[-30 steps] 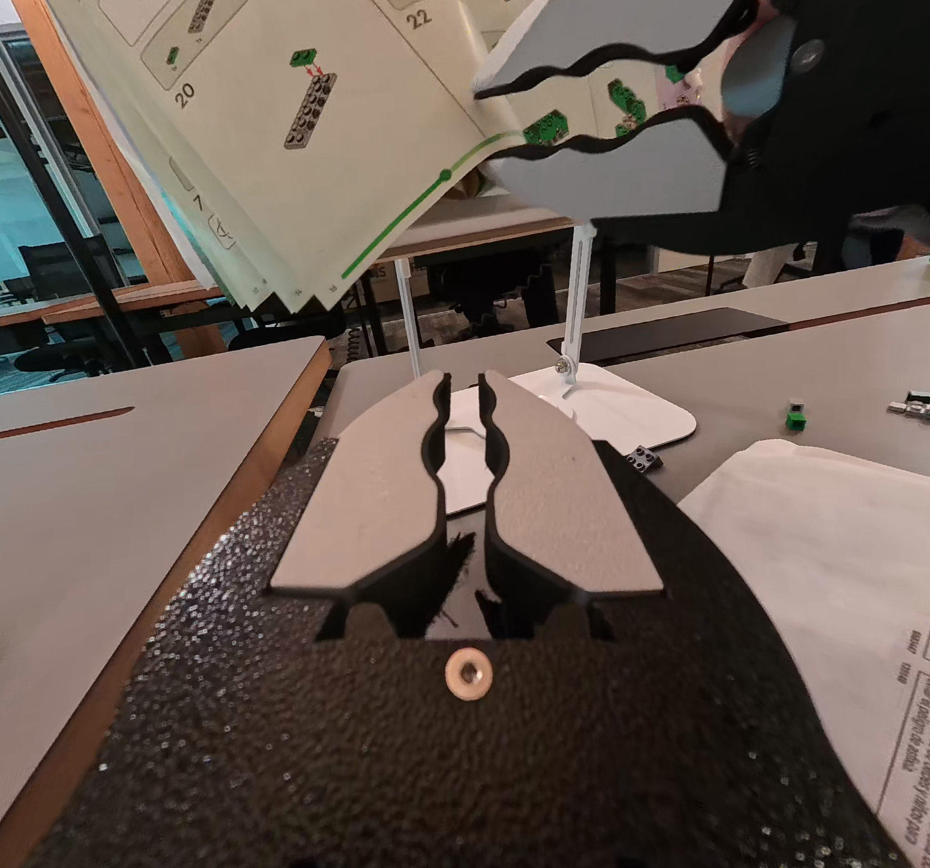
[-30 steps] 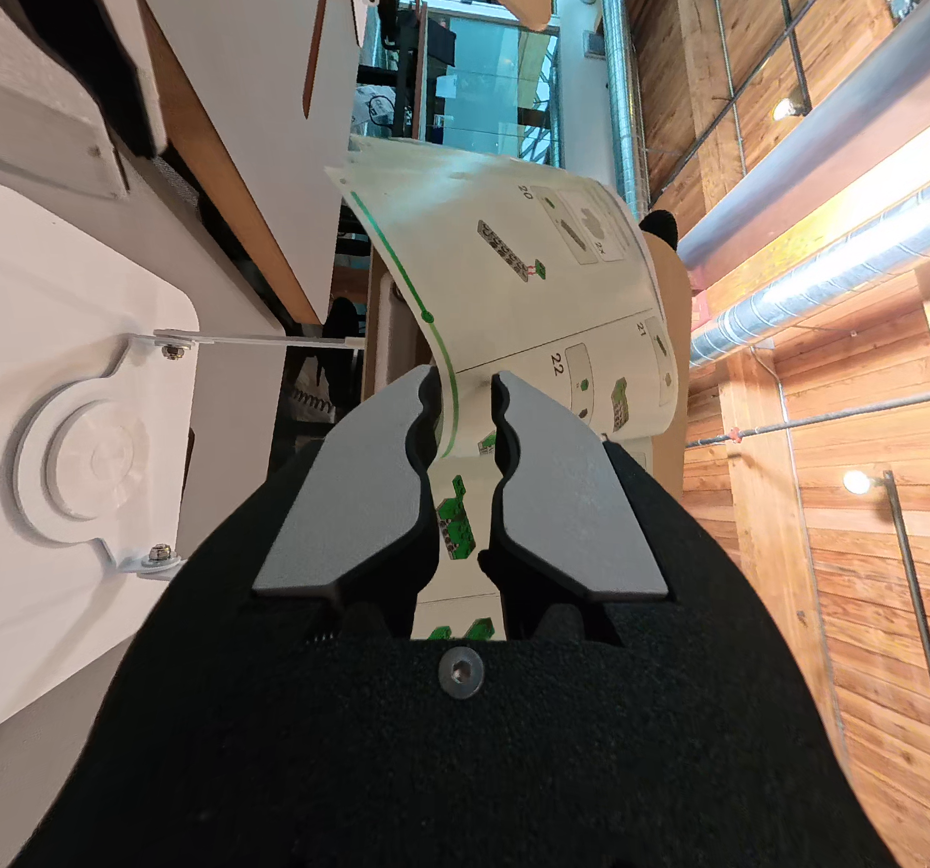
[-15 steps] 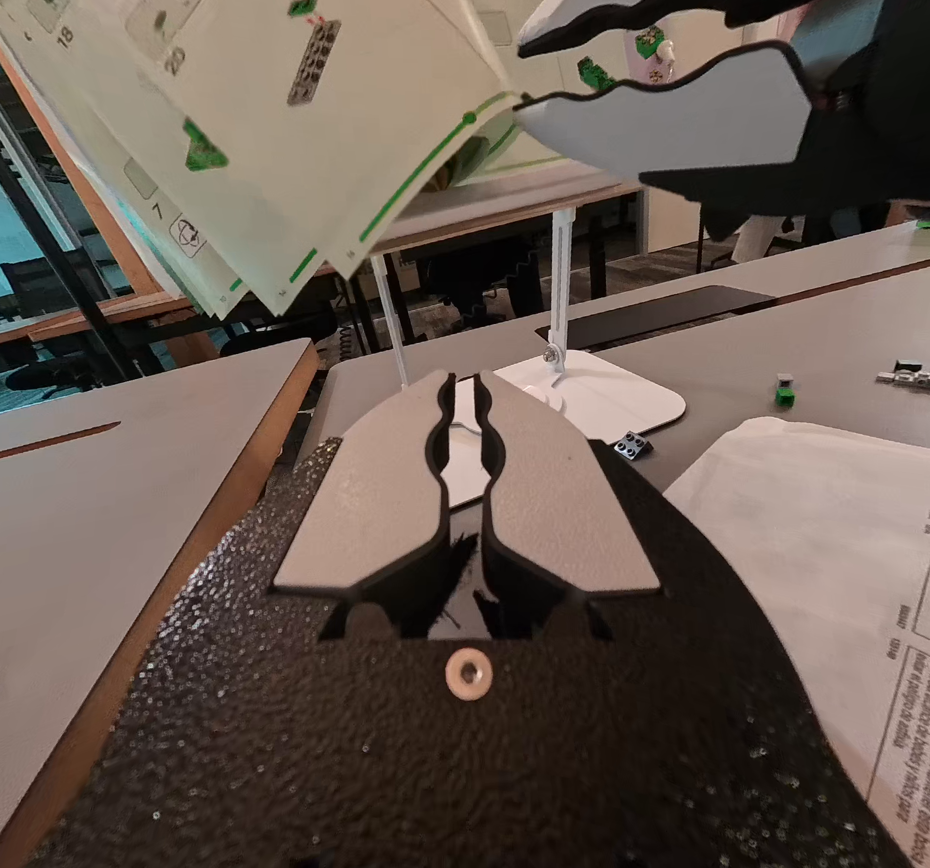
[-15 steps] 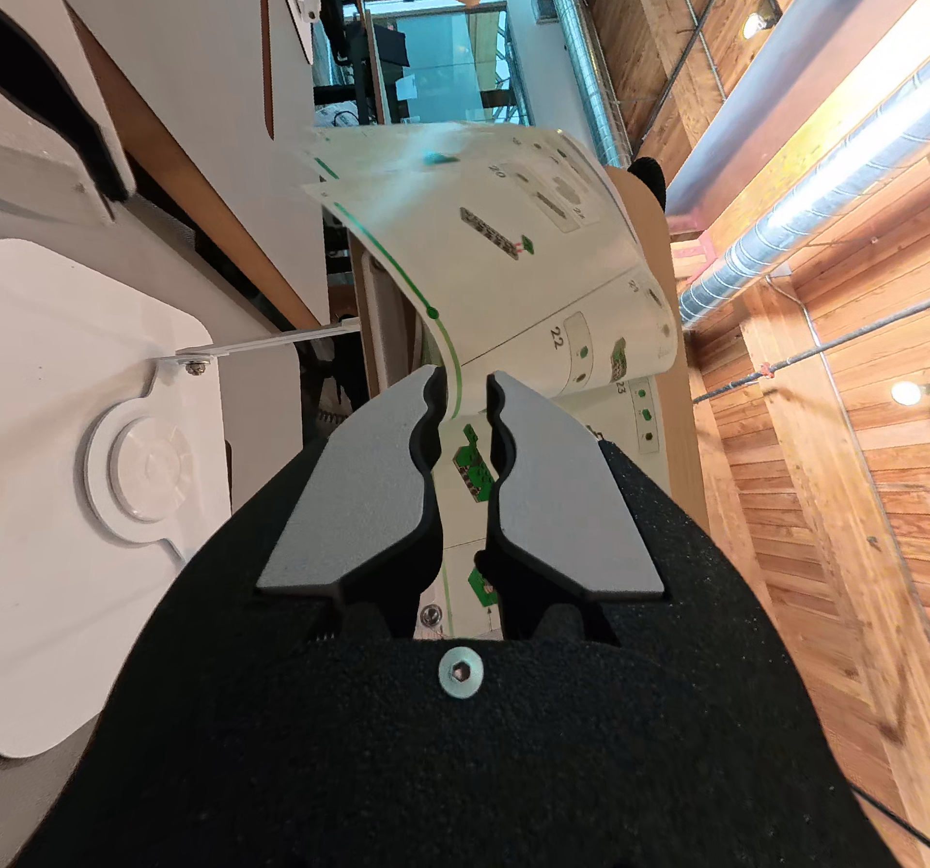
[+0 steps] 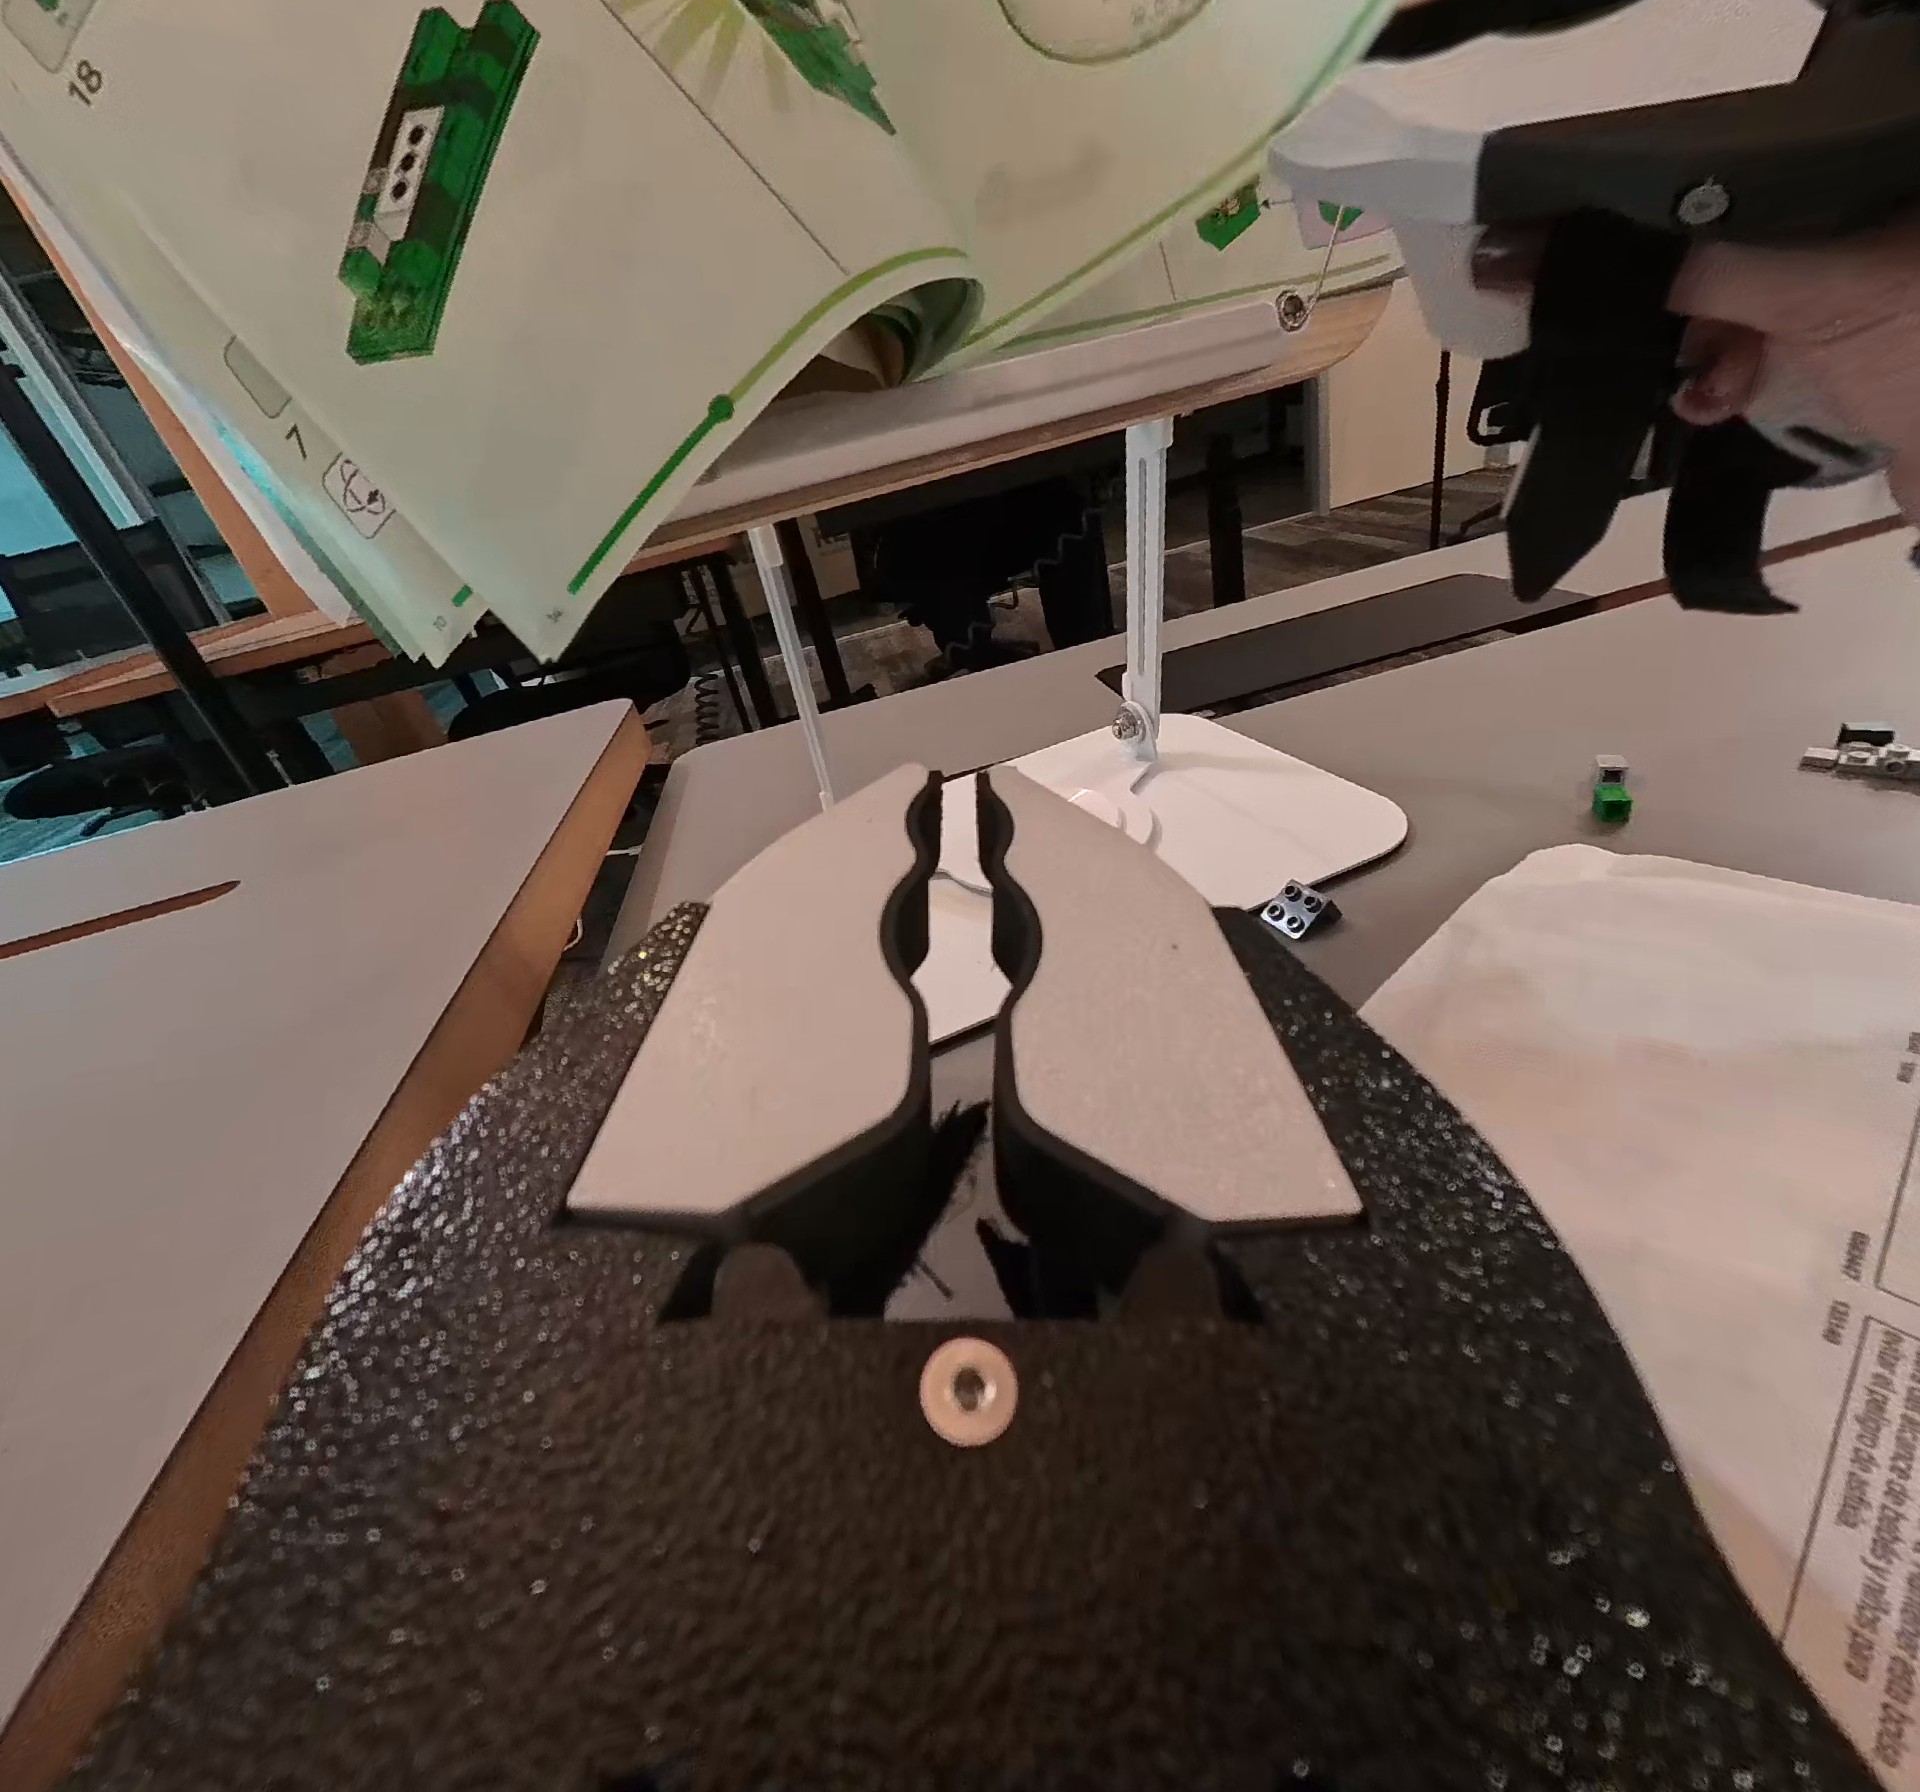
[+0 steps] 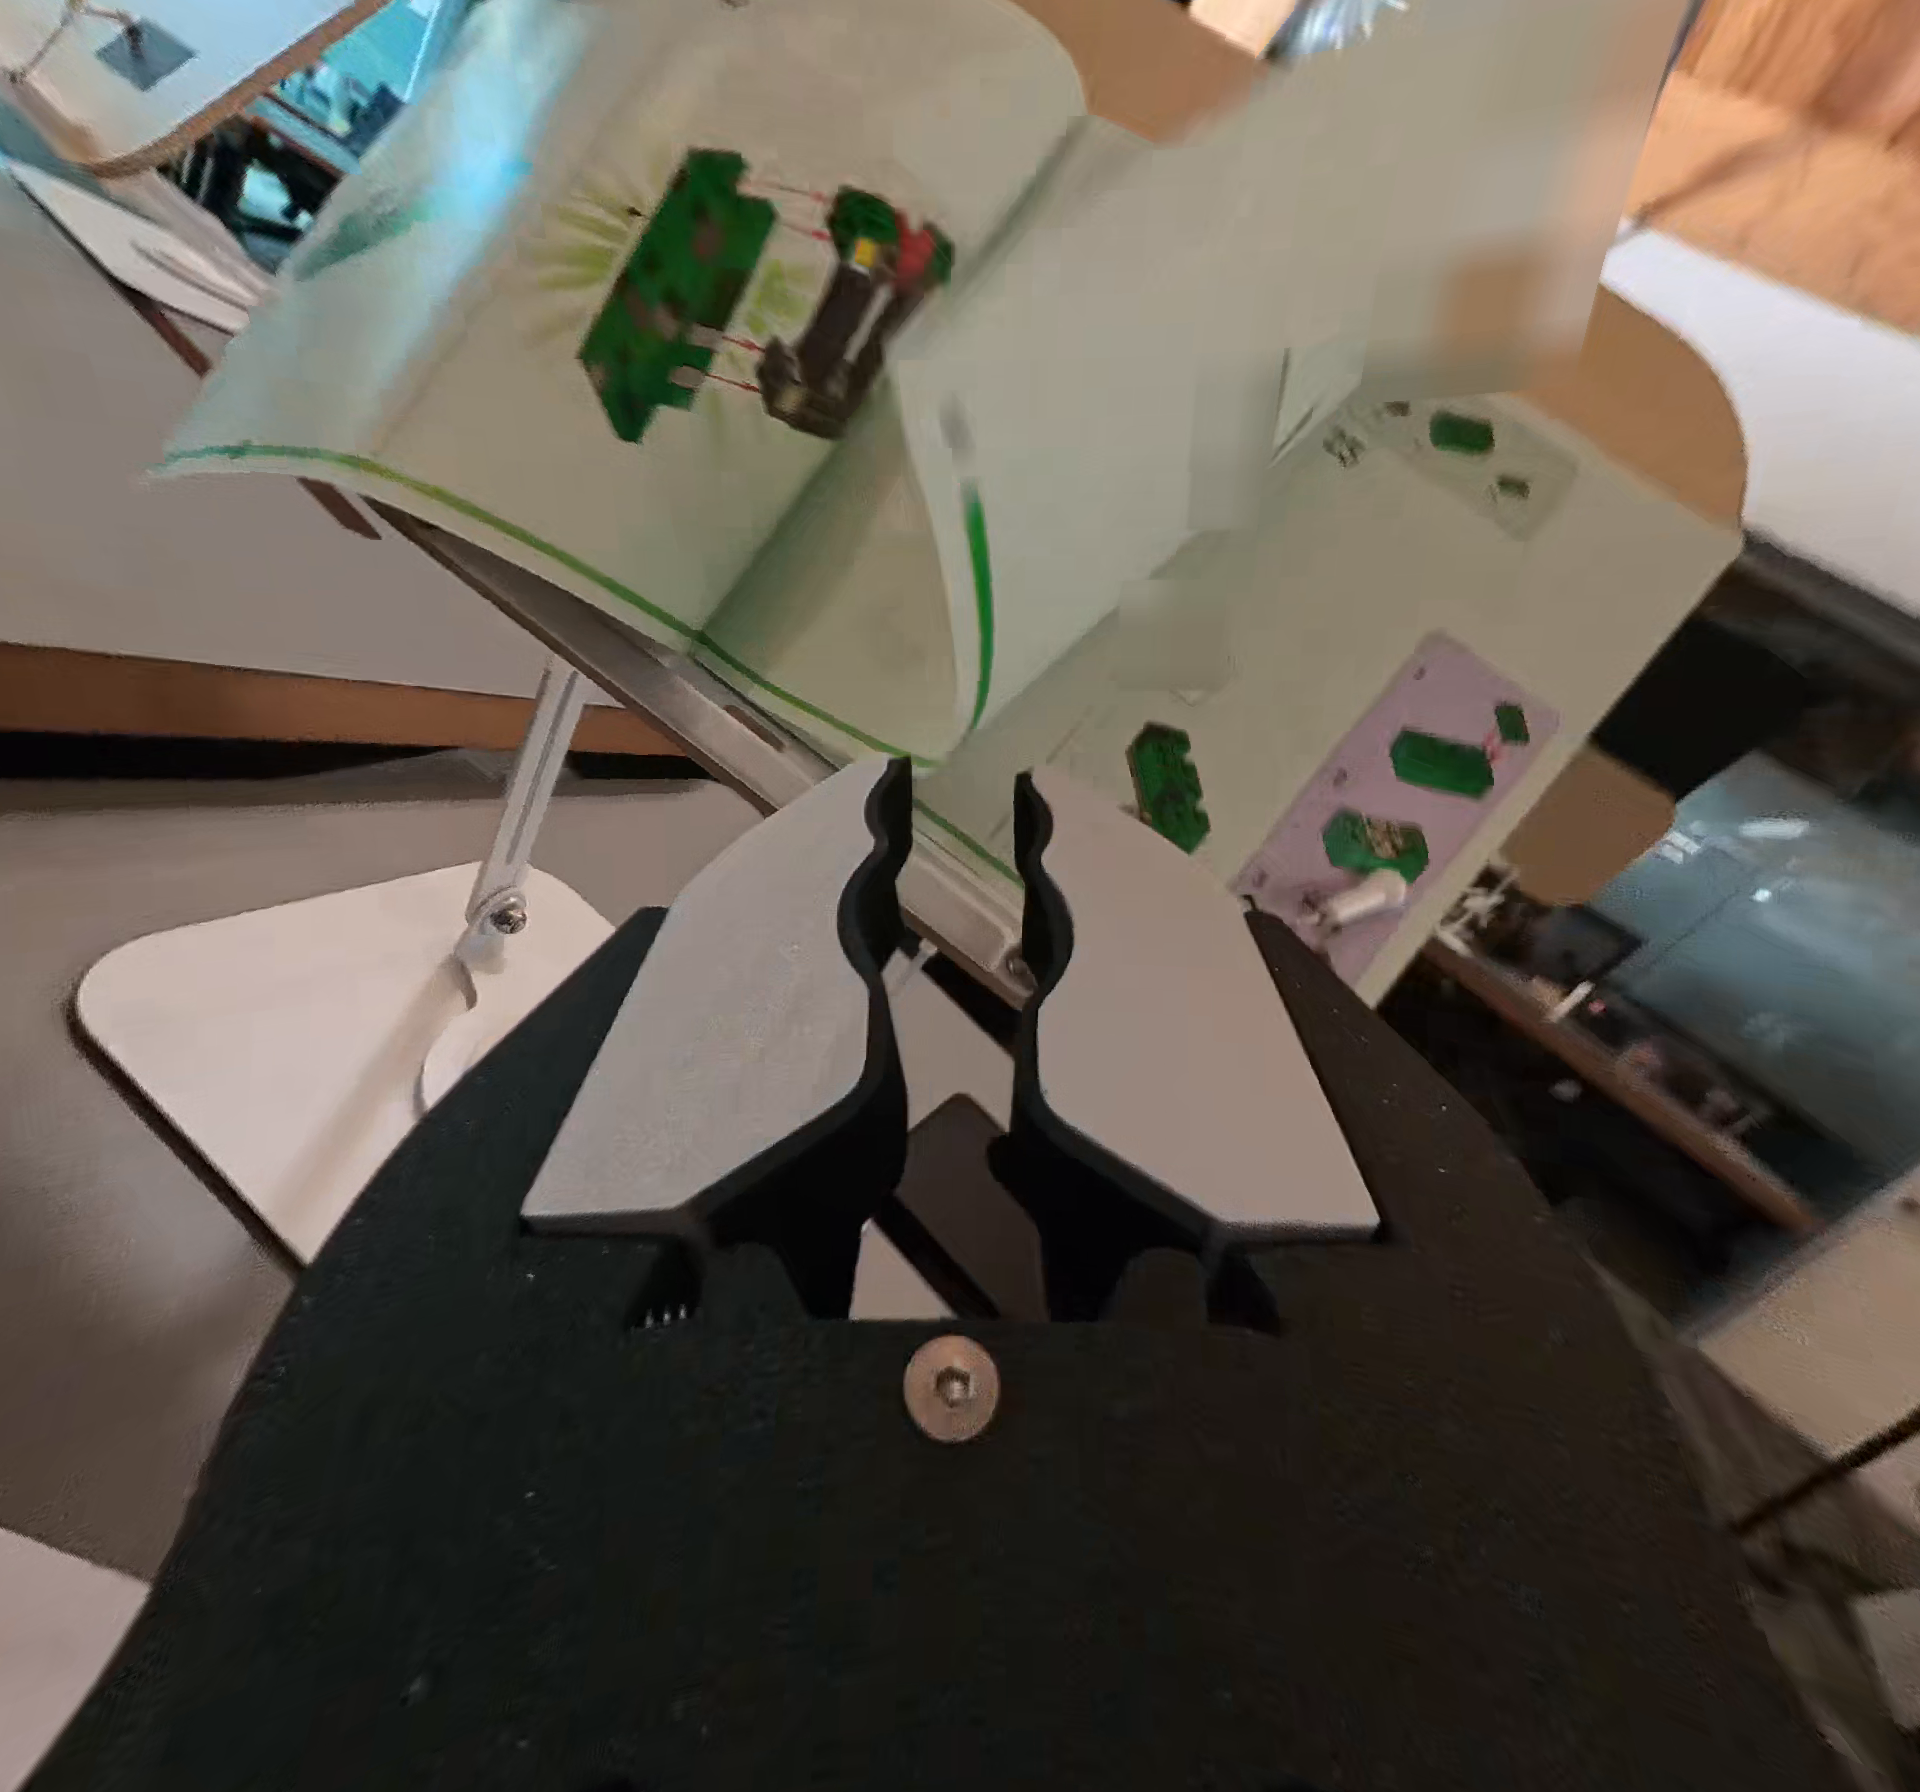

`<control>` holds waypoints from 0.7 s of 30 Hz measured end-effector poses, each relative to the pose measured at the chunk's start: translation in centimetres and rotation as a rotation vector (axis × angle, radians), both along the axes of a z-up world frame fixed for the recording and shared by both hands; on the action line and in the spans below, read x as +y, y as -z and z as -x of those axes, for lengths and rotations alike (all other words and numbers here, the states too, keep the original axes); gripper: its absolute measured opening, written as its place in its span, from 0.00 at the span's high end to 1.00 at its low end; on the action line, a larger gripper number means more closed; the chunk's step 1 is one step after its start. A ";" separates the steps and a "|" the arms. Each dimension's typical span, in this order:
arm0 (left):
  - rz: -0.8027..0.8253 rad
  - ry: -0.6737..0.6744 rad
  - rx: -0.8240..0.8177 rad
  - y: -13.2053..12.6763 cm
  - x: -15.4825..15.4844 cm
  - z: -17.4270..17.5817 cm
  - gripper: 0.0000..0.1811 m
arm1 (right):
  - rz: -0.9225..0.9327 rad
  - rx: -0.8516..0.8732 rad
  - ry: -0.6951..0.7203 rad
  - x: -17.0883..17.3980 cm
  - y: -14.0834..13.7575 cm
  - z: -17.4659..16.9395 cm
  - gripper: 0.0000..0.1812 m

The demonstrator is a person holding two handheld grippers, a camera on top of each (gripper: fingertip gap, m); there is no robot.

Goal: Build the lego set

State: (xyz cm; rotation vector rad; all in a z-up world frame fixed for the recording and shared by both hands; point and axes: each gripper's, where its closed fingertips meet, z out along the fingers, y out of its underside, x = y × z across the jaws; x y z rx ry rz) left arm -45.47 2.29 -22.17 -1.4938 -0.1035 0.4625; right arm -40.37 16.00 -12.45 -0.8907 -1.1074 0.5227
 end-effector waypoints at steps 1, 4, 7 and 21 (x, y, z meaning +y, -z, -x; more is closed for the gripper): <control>0.000 0.000 0.000 0.0 0.0 0.0 0.97 | 0.028 0.009 0.005 0.6 0.2 -0.3 0.90; 0.001 0.001 0.001 0.0 0.0 0.0 0.97 | 0.049 0.015 0.017 1.8 0.4 -0.7 0.90; 0.003 0.001 0.003 0.0 0.0 -0.1 0.97 | 0.033 0.028 0.015 1.9 0.1 -1.0 0.90; -0.043 -0.009 -0.038 -0.4 -0.6 0.4 0.99 | -0.358 -0.029 -0.252 -11.3 -2.1 8.4 0.98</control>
